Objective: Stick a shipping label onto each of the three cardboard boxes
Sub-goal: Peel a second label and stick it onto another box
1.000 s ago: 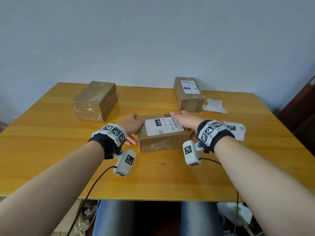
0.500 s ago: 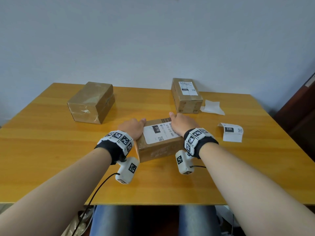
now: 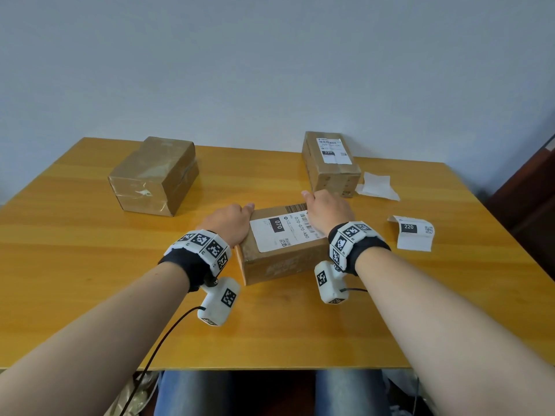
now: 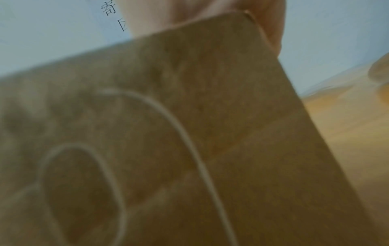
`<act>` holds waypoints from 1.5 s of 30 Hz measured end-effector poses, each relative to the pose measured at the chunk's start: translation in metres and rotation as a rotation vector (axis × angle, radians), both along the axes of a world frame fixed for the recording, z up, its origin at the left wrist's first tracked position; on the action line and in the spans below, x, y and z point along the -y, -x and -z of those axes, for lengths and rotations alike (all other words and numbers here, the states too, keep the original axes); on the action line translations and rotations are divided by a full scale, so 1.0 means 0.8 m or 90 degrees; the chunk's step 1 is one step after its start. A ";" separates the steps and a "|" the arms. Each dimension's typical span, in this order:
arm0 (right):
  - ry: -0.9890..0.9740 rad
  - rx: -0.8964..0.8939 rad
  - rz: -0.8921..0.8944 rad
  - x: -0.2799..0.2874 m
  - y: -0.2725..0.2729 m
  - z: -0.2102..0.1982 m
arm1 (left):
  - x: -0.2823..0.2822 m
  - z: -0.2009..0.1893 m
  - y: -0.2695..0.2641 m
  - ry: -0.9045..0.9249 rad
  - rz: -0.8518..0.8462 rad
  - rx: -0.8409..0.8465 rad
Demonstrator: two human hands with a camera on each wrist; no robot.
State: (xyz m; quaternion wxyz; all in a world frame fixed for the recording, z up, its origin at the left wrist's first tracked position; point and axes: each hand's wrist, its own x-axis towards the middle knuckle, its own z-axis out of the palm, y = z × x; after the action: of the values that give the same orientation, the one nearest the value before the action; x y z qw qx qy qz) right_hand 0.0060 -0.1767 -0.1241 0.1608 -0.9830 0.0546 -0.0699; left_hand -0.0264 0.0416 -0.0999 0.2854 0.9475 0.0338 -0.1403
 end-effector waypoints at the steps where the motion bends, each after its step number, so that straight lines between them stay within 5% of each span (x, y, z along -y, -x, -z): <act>1: -0.012 0.006 0.004 0.001 -0.002 0.001 | -0.002 0.001 -0.004 0.009 -0.001 0.001; 15: 0.013 0.044 -0.002 0.003 -0.037 -0.007 | 0.002 0.015 -0.036 -0.004 -0.002 0.031; 24: -0.134 0.088 -0.057 0.029 -0.039 -0.005 | 0.003 0.016 -0.033 -0.038 0.016 0.074; 30: -0.242 -0.043 0.021 0.066 -0.005 0.021 | 0.009 0.013 -0.034 -0.127 0.036 0.092; 36: -0.371 -0.136 0.082 0.052 0.013 -0.023 | 0.016 0.004 -0.028 -0.108 0.021 0.082; 40: -0.253 -0.228 0.046 0.033 0.029 -0.034 | 0.017 -0.007 -0.013 -0.101 0.001 0.050; 45: -0.140 -0.205 0.040 0.018 0.030 -0.027 | 0.014 -0.010 -0.001 -0.085 -0.006 0.039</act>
State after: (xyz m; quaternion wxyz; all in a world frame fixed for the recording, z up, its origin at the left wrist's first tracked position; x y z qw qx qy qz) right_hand -0.0179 -0.1909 -0.1021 0.2543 -0.9558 0.1175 0.0894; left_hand -0.0254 0.0308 -0.0923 0.2234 0.9681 0.0385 -0.1071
